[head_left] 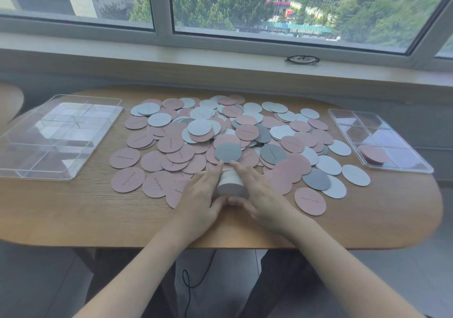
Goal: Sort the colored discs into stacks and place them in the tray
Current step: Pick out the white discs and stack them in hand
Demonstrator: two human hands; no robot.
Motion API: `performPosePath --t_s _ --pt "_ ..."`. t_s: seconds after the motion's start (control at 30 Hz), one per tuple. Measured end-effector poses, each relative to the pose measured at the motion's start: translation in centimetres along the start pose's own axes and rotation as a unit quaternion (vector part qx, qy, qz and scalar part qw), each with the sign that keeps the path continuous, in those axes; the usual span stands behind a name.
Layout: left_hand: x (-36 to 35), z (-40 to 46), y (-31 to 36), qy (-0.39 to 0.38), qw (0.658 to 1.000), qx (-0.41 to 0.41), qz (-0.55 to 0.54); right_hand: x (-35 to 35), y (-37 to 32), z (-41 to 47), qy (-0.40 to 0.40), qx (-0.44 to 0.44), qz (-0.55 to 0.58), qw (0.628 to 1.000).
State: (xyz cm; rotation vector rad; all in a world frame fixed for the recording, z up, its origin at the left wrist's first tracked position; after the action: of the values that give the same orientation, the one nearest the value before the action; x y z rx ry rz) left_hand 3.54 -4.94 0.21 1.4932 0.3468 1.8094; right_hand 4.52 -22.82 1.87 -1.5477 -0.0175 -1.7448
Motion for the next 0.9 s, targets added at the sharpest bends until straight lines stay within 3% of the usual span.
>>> performPosePath --t_s 0.1,0.2,0.33,0.47,0.57,0.73,0.9 --pt "-0.2 0.0 0.1 -0.024 0.998 -0.005 0.057 -0.2 0.3 -0.1 0.011 0.007 0.031 0.999" --pt "0.2 0.0 0.6 -0.014 1.0 -0.011 0.005 0.2 0.6 -0.2 0.041 0.014 0.062 0.997" --pt "2.3 -0.3 1.2 0.109 0.978 0.019 -0.175 0.3 1.4 -0.2 0.066 -0.014 0.046 0.997" --pt "5.4 2.8 0.7 0.183 0.974 0.045 -0.123 -0.2 1.4 0.0 0.077 0.002 0.019 0.997" --pt "6.5 8.2 -1.7 0.149 0.981 0.097 -0.079 -0.1 1.5 -0.1 0.083 -0.002 0.021 0.996" --pt "6.2 15.9 -6.6 0.028 0.981 0.188 0.032 0.1 1.7 -0.2 0.093 -0.01 0.036 0.995" --pt "5.5 18.5 -8.0 -0.035 0.973 0.207 0.101 -0.1 1.8 -0.1 0.095 -0.001 0.026 0.995"
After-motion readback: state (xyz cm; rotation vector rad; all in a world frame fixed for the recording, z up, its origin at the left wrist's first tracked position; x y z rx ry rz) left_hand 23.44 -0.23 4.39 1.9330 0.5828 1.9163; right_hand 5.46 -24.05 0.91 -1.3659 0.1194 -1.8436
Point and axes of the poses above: each hand's wrist, its own z-axis towards the middle knuckle, its own x-axis out of the back of the hand, y = z × x, the point moved 2 cm from there along z, towards the middle knuckle, and after that the axes turned 2 degrees about x, right-handed, at the moved point
